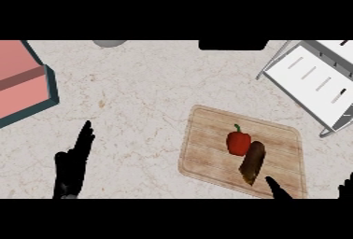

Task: Pick the bell pepper from the cutting board and place it in the tiered basket

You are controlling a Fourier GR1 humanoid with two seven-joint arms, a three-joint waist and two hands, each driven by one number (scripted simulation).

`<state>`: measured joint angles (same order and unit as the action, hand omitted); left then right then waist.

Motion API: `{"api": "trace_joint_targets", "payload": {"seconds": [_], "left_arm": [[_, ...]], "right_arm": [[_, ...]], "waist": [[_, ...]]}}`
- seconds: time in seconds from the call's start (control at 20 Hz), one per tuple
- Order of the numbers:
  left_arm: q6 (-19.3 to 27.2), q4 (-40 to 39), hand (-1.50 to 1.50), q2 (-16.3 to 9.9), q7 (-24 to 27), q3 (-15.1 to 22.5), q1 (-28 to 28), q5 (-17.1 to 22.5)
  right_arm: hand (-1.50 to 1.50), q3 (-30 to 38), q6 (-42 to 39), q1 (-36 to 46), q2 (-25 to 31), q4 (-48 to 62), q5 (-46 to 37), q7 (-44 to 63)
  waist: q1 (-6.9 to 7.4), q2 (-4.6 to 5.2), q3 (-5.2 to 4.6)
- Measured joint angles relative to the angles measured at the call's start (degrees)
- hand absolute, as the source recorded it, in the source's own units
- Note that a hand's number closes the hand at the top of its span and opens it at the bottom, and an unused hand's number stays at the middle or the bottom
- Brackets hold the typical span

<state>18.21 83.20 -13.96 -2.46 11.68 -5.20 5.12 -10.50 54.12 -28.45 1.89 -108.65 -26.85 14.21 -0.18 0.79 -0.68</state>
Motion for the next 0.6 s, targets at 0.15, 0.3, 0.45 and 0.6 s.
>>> {"api": "trace_joint_targets", "payload": {"seconds": [0.15,0.3,0.45,0.6], "left_arm": [[-0.07,0.06,0.0,0.27,0.18,0.77,0.31,-0.58],[-0.51,0.24,0.0,0.22,0.25,1.09,0.89,-0.7],[-0.63,0.1,0.0,0.25,0.05,1.31,1.43,-0.95],[-0.71,-0.52,0.0,0.66,0.2,1.6,1.89,-1.11]], "right_arm": [[-1.5,-1.71,-3.5,-4.19,1.03,0.48,-5.94,6.07],[-1.5,-2.26,-6.85,-6.7,1.12,0.11,-12.47,12.71],[-1.5,-1.82,-10.58,-7.83,0.42,-1.21,-19.83,19.69],[-1.5,-1.9,-14.94,-6.94,-0.76,-3.27,-27.45,27.07]], "waist": [[1.01,0.55,-0.13],[1.94,0.97,-0.22],[2.56,1.16,-0.24],[2.97,1.17,-0.2]]}}
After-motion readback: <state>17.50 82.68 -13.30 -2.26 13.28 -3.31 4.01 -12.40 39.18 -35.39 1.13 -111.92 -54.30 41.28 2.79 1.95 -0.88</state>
